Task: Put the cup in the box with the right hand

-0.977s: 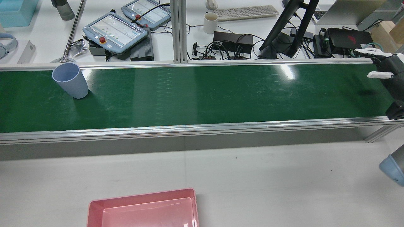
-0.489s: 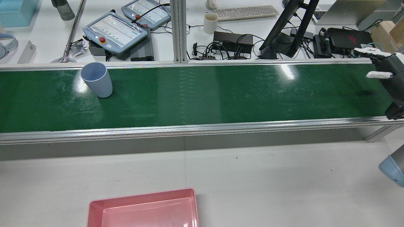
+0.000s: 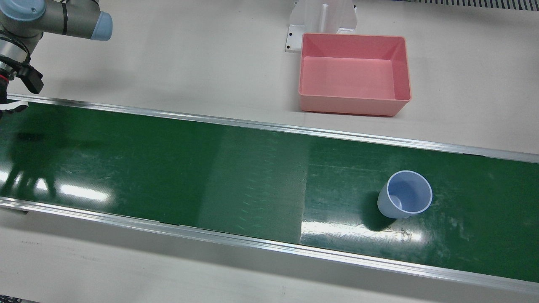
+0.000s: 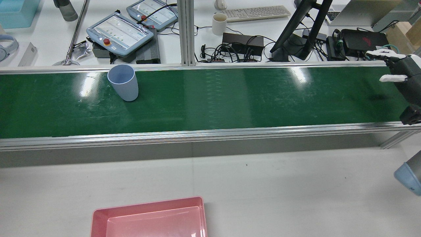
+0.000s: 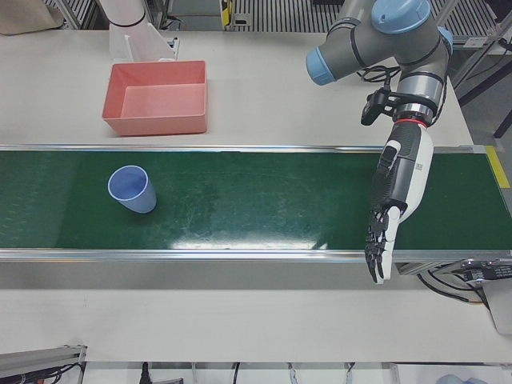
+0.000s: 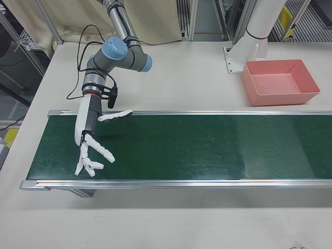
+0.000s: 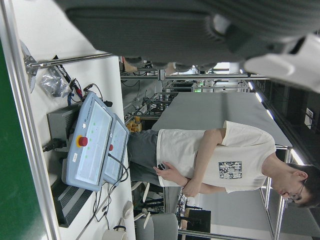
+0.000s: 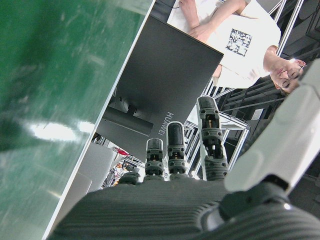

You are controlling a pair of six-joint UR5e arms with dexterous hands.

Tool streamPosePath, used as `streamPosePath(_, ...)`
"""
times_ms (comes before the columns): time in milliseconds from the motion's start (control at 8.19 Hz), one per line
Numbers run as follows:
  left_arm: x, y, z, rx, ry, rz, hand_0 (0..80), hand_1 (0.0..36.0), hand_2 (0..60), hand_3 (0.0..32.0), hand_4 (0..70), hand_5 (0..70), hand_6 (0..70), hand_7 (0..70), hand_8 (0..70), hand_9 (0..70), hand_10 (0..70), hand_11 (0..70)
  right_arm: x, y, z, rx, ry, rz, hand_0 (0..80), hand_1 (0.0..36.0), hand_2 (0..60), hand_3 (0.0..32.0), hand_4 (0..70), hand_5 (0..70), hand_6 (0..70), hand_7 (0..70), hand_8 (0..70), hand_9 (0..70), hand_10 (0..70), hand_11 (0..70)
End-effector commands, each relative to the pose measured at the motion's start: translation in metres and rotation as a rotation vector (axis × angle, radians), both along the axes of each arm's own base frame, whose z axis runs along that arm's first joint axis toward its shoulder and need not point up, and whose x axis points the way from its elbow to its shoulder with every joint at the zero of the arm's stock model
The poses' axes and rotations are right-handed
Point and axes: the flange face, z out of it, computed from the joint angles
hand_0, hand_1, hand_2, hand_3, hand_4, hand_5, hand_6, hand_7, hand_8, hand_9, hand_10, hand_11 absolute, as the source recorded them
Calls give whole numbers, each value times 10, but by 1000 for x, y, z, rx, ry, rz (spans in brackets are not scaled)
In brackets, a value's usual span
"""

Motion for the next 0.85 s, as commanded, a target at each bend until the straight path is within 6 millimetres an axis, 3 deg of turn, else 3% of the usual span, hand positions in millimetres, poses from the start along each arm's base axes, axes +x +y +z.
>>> streamPosePath(0, 0, 0, 0, 0, 0, 0, 0, 0, 0, 0, 0, 0, 0, 0, 0, 0, 0, 0, -2, 0, 1, -2, 1, 8, 426, 0, 0, 0, 272, 21, 90, 425, 93, 188, 13, 22)
streamPosePath(733, 0, 0, 1, 0, 0, 0, 0, 0, 0, 0, 0, 0, 0, 0, 0, 0, 0, 0, -5, 0, 3, -6, 12, 3, 425, 0, 0, 0, 267, 21, 88, 418, 91, 185, 15, 24)
